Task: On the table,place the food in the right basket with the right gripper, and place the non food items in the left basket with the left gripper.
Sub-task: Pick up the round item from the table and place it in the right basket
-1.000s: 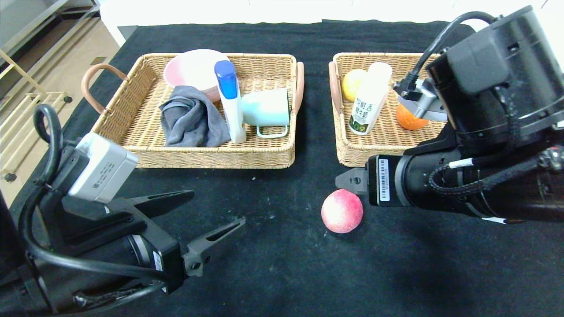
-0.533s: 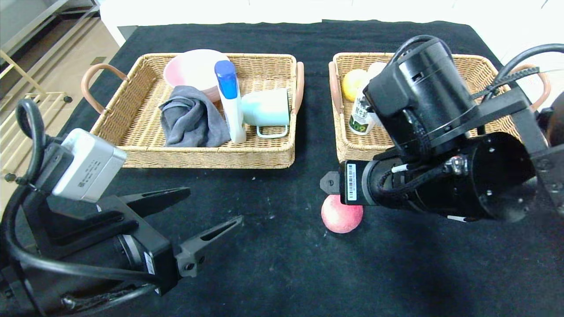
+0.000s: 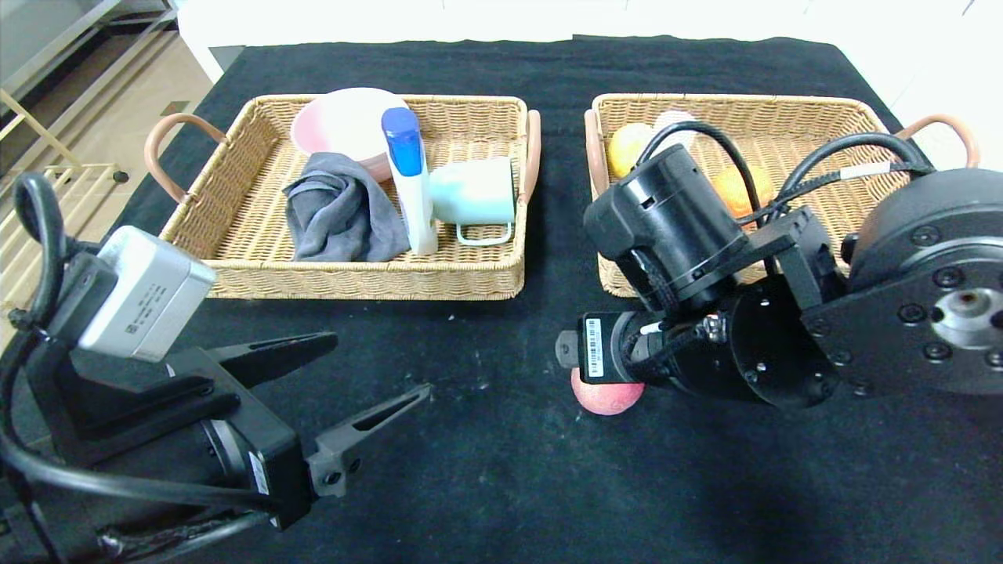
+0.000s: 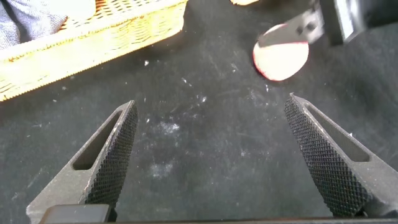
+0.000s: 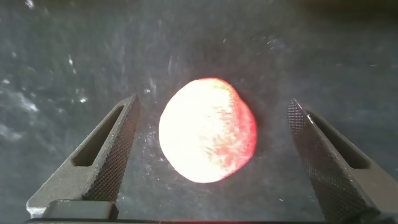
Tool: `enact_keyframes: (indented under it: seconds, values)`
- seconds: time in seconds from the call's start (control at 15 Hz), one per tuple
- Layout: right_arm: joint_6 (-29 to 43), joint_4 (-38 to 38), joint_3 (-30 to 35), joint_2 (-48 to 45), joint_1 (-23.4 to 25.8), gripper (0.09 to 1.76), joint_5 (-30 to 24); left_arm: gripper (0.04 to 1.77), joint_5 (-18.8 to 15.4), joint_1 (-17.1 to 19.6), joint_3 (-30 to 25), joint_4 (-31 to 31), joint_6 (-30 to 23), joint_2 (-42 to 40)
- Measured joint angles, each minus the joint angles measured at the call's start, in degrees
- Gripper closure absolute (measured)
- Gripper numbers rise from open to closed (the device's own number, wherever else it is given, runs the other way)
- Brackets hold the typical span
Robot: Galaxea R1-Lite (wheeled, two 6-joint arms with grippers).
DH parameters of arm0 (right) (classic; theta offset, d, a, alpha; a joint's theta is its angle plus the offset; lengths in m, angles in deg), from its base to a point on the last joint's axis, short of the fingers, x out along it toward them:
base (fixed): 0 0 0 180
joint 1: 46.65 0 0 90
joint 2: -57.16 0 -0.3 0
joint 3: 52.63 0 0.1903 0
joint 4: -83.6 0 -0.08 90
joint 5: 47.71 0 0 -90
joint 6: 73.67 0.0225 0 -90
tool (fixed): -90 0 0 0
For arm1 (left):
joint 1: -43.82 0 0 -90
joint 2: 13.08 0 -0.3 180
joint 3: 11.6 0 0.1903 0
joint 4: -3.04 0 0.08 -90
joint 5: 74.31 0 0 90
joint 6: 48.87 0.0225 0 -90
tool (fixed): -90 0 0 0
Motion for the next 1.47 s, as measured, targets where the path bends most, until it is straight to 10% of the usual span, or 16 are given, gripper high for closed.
enact_keyframes:
  seconds: [1.0, 1.27, 1.47]
  values:
    - [1.1, 0.1, 0.4, 3.3, -0.2, 0.14, -0.1, 0.09, -0.1, -0.7, 0.0, 0.0, -0.1, -0.1]
    - [1.1, 0.2, 0.5, 3.4, -0.3, 0.65, -0.2, 0.09, -0.1, -0.7, -0.1, 0.1, -0.1, 0.0]
    - [1.1, 0.2, 0.7, 3.4, -0.2, 0.69, -0.2, 0.09, -0.1, -0.7, -0.2, 0.0, -0.1, 0.1]
